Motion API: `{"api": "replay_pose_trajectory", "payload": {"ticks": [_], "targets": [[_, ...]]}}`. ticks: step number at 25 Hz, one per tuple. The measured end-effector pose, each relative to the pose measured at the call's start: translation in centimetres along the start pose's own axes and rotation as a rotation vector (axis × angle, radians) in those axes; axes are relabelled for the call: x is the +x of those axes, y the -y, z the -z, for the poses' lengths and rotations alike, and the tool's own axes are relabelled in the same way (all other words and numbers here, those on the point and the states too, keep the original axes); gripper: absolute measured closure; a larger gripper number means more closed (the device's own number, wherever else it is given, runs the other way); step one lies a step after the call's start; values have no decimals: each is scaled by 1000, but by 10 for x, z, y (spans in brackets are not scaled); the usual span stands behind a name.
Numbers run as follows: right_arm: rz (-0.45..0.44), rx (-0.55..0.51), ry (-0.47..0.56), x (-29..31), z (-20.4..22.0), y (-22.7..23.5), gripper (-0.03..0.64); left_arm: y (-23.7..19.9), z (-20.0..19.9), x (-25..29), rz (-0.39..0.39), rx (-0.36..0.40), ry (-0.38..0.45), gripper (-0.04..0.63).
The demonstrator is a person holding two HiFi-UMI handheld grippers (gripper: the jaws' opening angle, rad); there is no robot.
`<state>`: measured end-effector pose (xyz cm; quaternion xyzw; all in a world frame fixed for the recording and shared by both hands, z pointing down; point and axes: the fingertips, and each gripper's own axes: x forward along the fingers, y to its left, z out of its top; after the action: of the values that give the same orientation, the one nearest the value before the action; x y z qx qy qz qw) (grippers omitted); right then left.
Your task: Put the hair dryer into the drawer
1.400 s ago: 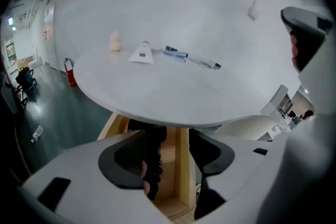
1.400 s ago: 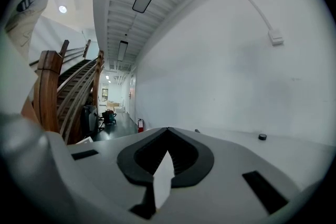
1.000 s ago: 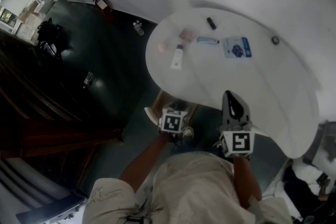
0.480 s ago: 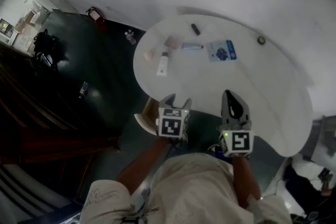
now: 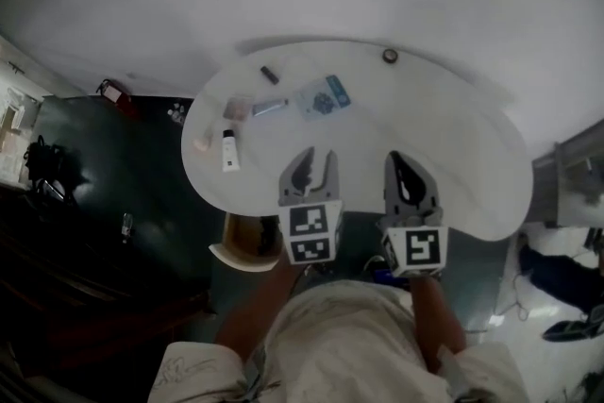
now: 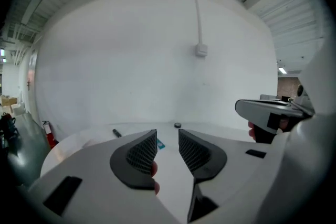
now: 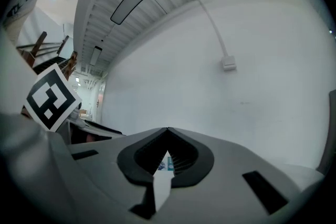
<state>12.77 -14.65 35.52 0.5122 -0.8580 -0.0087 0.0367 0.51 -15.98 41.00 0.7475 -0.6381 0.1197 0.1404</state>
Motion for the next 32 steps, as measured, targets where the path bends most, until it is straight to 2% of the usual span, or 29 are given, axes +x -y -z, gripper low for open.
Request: {"api": "replay_pose_trajectory", "payload": {"ticks": [4, 7, 10, 12, 20, 26, 32], "targets": [[77, 6, 3, -15, -4, 25, 614, 29, -26, 1, 32, 50, 122, 514], [122, 25, 11, -26, -9, 41, 614, 51, -47, -7, 58, 79, 236, 582], [147, 24, 13, -36, -15, 51, 614, 73, -64, -17, 122, 64, 343, 594], [156, 9, 11, -41, -17, 55, 614, 81, -70, -23, 135, 64, 379, 594], [171, 6, -9, -53, -13, 65, 614, 83, -68, -20, 113, 88, 367, 595], [160, -8, -11, -50, -21, 70, 614, 85, -66, -15, 122, 111, 315, 595], [177, -26, 8, -52, -23, 77, 614, 92, -66, -12, 151, 100, 332, 595]]}}
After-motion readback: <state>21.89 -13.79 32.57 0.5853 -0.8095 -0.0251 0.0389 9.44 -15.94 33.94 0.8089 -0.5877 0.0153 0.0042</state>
